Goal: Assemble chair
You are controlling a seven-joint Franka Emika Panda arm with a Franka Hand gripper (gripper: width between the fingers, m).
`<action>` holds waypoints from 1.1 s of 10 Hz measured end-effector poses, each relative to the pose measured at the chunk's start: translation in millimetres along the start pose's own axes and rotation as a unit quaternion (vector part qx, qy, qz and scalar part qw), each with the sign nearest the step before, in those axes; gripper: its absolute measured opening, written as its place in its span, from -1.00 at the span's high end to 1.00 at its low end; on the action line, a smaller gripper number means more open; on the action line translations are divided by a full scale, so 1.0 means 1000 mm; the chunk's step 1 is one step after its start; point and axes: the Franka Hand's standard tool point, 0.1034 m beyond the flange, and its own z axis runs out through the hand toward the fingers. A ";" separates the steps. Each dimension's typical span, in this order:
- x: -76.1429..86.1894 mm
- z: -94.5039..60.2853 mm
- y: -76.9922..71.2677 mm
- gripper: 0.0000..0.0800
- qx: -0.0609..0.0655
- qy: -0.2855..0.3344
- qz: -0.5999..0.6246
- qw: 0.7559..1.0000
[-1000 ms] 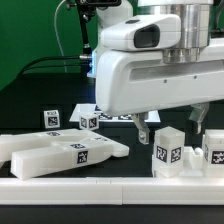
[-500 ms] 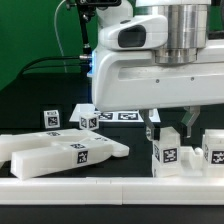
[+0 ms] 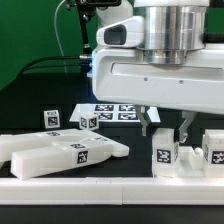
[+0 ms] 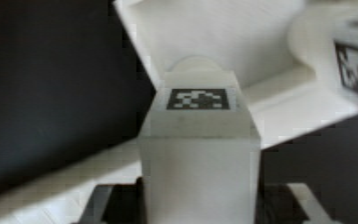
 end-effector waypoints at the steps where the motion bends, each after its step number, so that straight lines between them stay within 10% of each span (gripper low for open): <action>1: 0.002 0.000 0.002 0.31 0.009 -0.006 0.065 0.998; 10: -0.004 0.000 0.004 0.29 0.004 -0.020 0.291 0.957; 11: -0.005 0.000 0.002 -0.24 0.006 -0.020 0.229 0.973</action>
Offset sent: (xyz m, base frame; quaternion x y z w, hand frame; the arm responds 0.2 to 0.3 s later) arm 0.0000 0.0000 0.0000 0.0000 0.0000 0.1296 0.9916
